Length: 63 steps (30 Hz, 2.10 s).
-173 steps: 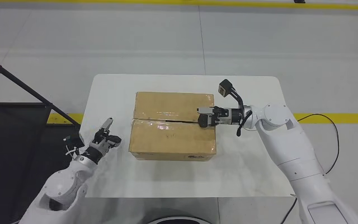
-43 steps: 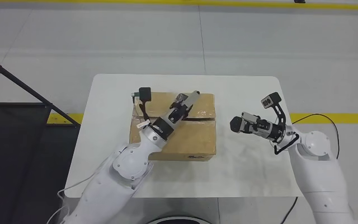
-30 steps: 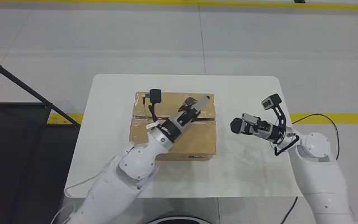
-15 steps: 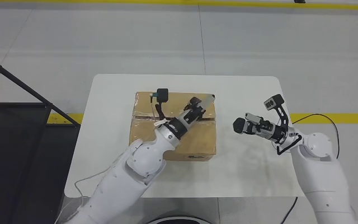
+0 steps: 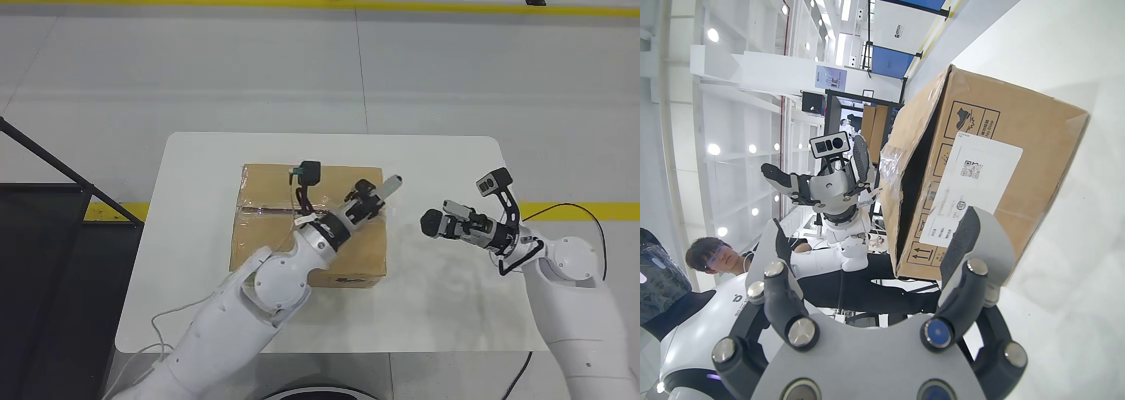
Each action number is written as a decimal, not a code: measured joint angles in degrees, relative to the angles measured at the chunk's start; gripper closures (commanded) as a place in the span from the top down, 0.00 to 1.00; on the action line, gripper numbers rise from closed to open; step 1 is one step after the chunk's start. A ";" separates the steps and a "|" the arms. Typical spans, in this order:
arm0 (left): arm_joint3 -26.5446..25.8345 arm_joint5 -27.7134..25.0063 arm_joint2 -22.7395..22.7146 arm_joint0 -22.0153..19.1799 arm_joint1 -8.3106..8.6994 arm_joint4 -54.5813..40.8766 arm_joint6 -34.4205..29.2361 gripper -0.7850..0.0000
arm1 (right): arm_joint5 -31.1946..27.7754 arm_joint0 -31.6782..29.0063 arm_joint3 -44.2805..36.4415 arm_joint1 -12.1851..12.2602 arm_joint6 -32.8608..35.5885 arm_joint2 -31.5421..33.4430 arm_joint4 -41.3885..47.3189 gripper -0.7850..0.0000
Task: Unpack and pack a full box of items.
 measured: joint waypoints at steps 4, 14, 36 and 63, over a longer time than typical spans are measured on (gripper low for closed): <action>-1.01 -0.31 -0.35 0.24 -0.31 -0.26 -0.17 1.00 | -0.86 0.06 -0.60 0.15 0.76 0.14 -0.19 1.00; -15.93 0.75 -12.51 7.59 1.47 -1.72 -2.62 1.00 | -0.05 2.18 -9.49 0.09 1.19 -1.37 0.52 1.00; -16.96 -2.85 -49.93 30.38 5.52 -13.60 -20.71 1.00 | 8.30 19.93 3.38 -5.82 -5.57 -24.55 -3.16 1.00; -11.39 -2.93 -44.88 28.56 6.01 -16.50 -24.01 1.00 | 11.43 28.65 9.35 -15.85 -16.45 -42.57 -1.89 1.00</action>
